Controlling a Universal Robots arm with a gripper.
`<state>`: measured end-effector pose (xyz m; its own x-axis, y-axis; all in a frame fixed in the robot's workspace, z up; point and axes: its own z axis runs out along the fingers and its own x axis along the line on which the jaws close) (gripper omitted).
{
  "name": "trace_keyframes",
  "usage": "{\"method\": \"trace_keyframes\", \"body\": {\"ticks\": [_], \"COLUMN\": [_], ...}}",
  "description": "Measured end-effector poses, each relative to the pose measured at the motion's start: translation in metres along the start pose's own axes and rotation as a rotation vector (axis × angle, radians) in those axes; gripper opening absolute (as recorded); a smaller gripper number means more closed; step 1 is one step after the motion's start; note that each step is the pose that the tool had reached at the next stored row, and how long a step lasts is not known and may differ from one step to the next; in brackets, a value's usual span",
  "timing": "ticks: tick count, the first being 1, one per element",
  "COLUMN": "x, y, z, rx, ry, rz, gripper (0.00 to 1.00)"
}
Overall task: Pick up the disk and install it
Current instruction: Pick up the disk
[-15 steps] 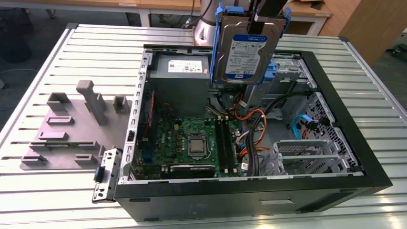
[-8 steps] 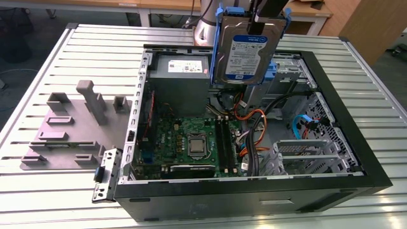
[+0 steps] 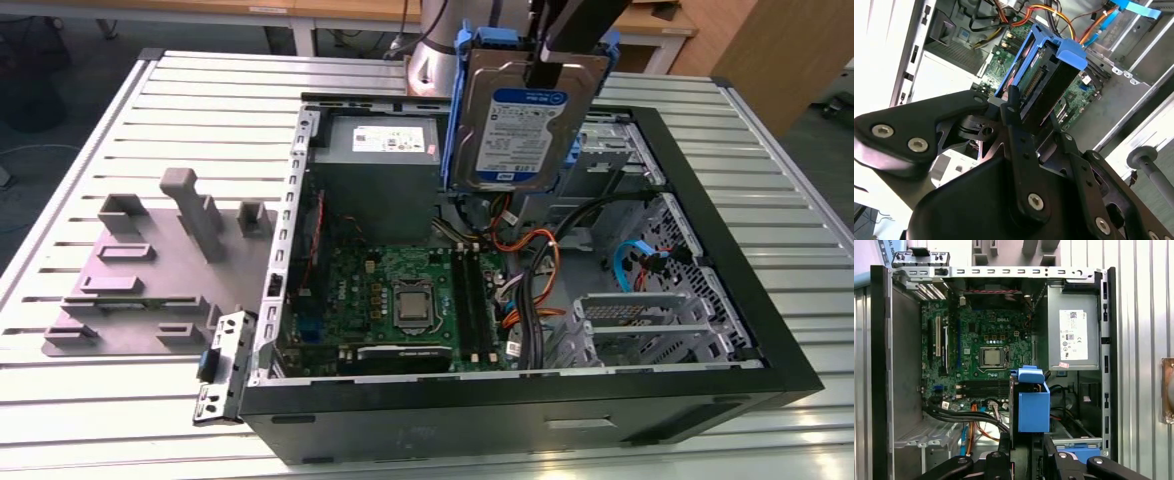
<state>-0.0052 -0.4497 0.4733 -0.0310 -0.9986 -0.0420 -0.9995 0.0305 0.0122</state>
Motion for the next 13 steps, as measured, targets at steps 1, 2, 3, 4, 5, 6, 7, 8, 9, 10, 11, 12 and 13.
{"method": "trace_keyframes", "body": {"ticks": [1, 2, 3, 4, 5, 6, 7, 8, 9, 10, 11, 12, 13], "x": [0.0016, 0.0028, 0.003, 0.003, 0.003, 0.003, 0.0031, 0.0031, 0.0031, 0.0031, 0.0034, 0.0036, 0.0037], "y": [-0.0001, -0.0001, 0.0, -0.0001, -0.0001, -0.0001, -0.0001, -0.0001, -0.0001, -0.0001, -0.0001, -0.0001, -0.0001], "z": [-0.0001, -0.0001, -0.0001, -0.0001, -0.0001, -0.0001, -0.0002, -0.0001, -0.0001, -0.0001, -0.0001, -0.0002, -0.0002], "rx": [0.0, 0.0001, 0.0001, 0.0001, 0.0, 0.0, -0.0001, 0.0, 0.0, 0.0, 0.0, 0.0, 0.0], "ry": [0.0, -0.0001, -0.0001, 0.0, 0.0, 0.0, 0.0002, 0.0001, 0.0, 0.0, 0.0, 0.0001, 0.0], "rz": [0.0, 0.0, 0.0, 0.0, 0.0, 0.0, 0.0, 0.0, 0.0, 0.0, 0.0, 0.0, 0.0], "gripper": [0.35, 0.35, 0.35, 0.35, 0.35, 0.35, 0.35, 0.35, 0.35, 0.35, 0.35, 0.35, 0.35]}}
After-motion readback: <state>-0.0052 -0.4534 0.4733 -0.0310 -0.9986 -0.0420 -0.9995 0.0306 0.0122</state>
